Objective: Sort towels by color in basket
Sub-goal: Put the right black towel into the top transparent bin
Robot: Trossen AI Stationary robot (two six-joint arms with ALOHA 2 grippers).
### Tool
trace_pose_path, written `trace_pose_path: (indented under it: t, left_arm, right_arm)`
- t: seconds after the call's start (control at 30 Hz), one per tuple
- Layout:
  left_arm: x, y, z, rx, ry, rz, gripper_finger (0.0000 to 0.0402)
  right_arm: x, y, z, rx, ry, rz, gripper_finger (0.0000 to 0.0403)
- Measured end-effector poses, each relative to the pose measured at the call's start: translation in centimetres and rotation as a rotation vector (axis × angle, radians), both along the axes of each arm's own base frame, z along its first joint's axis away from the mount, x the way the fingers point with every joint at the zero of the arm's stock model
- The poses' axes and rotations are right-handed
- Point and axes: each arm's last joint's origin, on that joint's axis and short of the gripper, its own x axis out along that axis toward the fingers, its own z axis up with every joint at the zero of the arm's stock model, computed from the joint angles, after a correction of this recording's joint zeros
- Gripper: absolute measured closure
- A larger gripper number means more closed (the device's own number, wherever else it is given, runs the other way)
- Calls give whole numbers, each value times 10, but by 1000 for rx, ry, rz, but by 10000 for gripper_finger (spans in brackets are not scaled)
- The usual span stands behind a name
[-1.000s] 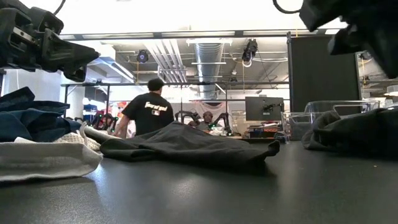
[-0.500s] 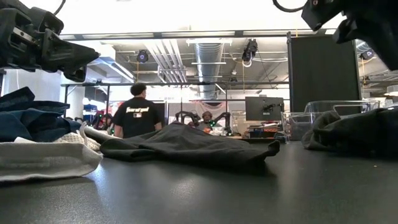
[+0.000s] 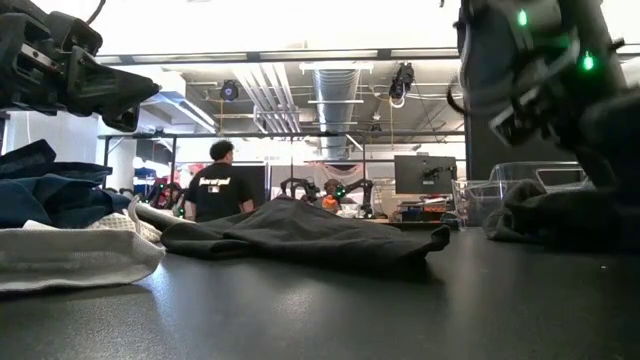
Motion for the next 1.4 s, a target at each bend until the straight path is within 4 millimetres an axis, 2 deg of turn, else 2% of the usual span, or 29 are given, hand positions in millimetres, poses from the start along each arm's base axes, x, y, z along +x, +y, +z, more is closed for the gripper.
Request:
trace_pose_path:
  t: [0.13, 0.27, 0.43, 0.5, 0.53, 0.63, 0.73, 0.83, 0.93, 1.07, 1.17, 1.3, 1.4]
  left_arm:
    - [0, 0, 0, 0, 0, 0, 362]
    - [0, 0, 0, 0, 0, 0, 362]
    - [0, 0, 0, 0, 1, 0, 362]
    - [0, 0, 0, 0, 1, 0, 362]
    - [0, 0, 0, 0, 2, 0, 362]
    - [0, 0, 0, 0, 2, 0, 362]
    - [0, 0, 0, 0, 2, 0, 362]
    - [0, 0, 0, 0, 3, 0, 362]
    - [0, 0, 0, 0, 4, 0, 362]
    - [0, 0, 0, 0, 4, 0, 362]
    - [0, 0, 0, 0, 4, 0, 362]
    - [0, 0, 0, 0, 4, -1, 362]
    - [0, 0, 0, 0, 4, 0, 362]
  right_arm:
    - [-7, -3, -21, 8, -27, -6, 171]
    - [-11, -4, -30, 24, -56, -5, 211]
    - [-7, -3, -28, 27, -72, 3, 320]
    - [-1, -1, -21, 37, -102, 15, 372]
    - [3, 0, -16, 47, -116, 19, 380]
    - [18, 5, 7, 109, -168, 33, 390]
    - [36, 9, 42, 106, -279, 85, 392]
    - [49, 5, 82, -35, -414, 140, 393]
    - [51, -6, 125, -238, -522, 155, 393]
    - [41, -26, 174, -566, -615, 137, 393]
    - [26, -46, 201, -820, -653, 95, 393]
    - [4, -74, 221, -1069, -651, 3, 393]
    - [-9, -97, 226, -1142, -624, -101, 393]
